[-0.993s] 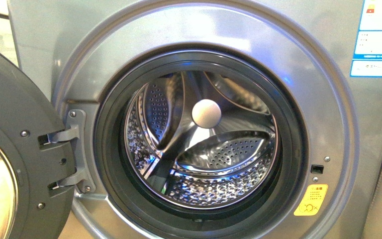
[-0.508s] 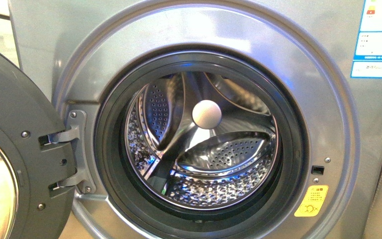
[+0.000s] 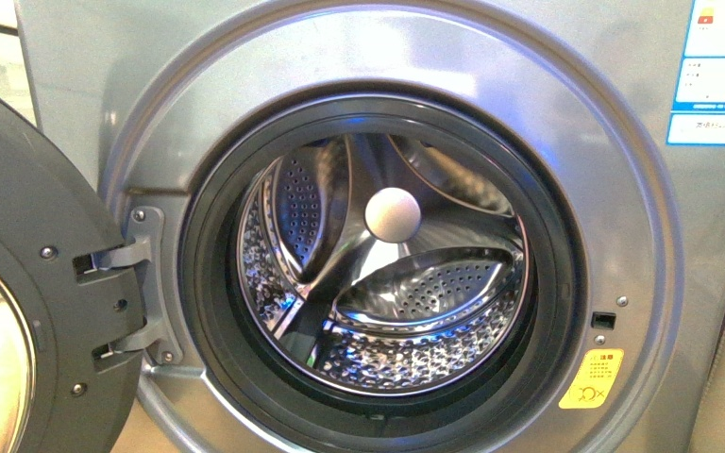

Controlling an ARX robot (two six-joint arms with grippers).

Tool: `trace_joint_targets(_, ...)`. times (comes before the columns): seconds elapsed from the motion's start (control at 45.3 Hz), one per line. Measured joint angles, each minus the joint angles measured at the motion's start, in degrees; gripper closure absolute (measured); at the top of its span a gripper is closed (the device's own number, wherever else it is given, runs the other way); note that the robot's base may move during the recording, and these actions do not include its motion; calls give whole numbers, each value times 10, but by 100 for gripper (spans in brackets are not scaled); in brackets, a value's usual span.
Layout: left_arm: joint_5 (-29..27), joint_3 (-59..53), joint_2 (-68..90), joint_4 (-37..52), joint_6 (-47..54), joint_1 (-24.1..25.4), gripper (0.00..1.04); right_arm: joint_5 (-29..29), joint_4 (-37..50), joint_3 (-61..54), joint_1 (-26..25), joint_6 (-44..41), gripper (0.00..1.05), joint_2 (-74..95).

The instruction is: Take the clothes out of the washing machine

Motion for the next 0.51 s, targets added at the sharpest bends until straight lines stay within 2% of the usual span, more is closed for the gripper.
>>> trace_joint_targets(0.419, 0, 0, 0, 0, 0, 0, 101, 0, 0, 0, 0, 0, 102, 0)
trace_joint_targets(0.463, 0, 0, 0, 0, 0, 0, 95, 0, 0, 0, 0, 0, 99, 0)
trace_joint_targets(0.508, 0, 0, 0, 0, 0, 0, 85, 0, 0, 0, 0, 0, 89, 0)
